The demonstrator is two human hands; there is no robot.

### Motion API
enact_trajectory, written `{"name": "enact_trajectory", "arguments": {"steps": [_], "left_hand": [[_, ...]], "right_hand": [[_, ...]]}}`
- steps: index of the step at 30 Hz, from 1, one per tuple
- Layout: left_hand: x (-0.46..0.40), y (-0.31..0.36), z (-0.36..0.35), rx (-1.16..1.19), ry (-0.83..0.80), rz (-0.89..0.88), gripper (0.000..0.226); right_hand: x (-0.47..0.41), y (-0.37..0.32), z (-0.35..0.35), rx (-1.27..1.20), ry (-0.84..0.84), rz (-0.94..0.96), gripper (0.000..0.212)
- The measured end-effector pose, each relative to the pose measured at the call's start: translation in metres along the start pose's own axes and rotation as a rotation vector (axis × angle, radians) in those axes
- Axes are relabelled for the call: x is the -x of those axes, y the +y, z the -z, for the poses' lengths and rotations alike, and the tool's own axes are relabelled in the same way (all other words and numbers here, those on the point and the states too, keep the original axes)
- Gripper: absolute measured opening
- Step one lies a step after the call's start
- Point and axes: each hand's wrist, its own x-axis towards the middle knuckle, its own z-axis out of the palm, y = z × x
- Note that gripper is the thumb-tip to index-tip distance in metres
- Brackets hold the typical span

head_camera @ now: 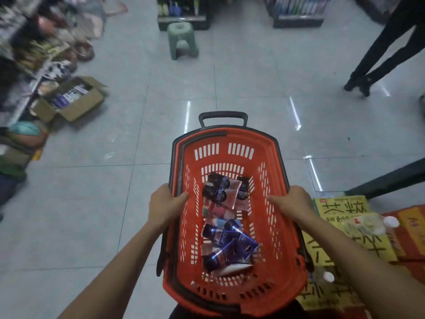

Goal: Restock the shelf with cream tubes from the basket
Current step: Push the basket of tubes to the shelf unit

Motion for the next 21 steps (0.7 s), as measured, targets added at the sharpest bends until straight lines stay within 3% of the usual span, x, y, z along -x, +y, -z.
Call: {"name": "enact_trajectory", "arguments": {"steps": [7,12,21], "left_hand": [[0.015,-0.016,0.018,-0.065,0.056,-0.046,0.053],[0.017,-0.029,0.029,0.028,0.095,-0.047,0.045],[-0.009,-0.014,0.041,0.042,0.056,-0.064,0.053]], "right_hand": [[0.027,-0.006,-0.009,0.125,0.100,0.066,0.045],[0.037,-0.016,-0.021,0.199,0.135,0.104,0.051],[0.015,-0.040,-0.020,0.191,0.177,0.116,0.055]]}}
